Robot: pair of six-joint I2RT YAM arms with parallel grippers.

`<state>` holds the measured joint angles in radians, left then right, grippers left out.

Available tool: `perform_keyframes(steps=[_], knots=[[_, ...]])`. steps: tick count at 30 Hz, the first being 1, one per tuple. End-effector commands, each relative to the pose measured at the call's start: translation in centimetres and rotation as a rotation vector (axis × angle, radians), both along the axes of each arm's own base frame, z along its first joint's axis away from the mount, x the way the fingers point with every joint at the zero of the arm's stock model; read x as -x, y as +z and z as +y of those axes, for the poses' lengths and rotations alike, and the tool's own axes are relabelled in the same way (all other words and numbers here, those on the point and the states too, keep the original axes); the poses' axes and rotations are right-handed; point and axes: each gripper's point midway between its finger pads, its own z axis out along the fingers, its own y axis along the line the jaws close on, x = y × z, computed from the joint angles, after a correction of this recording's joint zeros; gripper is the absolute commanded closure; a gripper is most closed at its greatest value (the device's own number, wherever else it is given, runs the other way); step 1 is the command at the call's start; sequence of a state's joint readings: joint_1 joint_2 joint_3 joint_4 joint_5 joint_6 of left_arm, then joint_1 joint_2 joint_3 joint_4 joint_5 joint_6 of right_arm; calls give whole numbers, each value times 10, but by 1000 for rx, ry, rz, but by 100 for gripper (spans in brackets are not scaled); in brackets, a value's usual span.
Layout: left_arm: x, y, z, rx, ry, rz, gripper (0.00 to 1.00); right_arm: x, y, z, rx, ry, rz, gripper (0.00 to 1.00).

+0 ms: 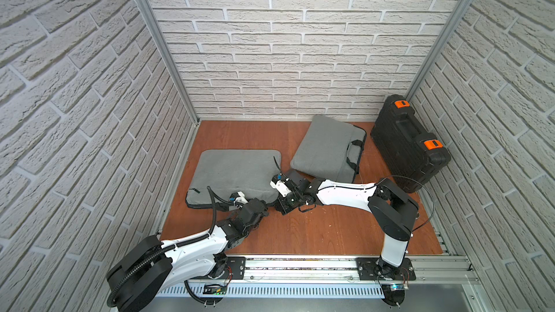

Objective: Open the zippered laptop bag and take out the laptop
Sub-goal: Unzip the zipper on the zippered laptop bag.

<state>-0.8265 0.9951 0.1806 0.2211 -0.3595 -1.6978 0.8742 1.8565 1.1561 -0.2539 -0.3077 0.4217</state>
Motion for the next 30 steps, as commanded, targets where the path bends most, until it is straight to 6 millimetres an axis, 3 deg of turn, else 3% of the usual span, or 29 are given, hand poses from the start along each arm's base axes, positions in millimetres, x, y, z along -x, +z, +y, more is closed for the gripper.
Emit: perform_keyframes(steps=[1,16,25,30], knots=[[5,-12,28,-87,68,19,100,-6,6,-30,73,-38,-18,94],[18,-11,50,-116,95,29,100,-48,-3,-54,108,-101,-55,94],[27,-21,58,-135,106,74,100,-73,-8,-69,169,-171,-109,94],[26,-20,60,-122,106,67,100,-76,-8,-60,139,-158,-102,94]])
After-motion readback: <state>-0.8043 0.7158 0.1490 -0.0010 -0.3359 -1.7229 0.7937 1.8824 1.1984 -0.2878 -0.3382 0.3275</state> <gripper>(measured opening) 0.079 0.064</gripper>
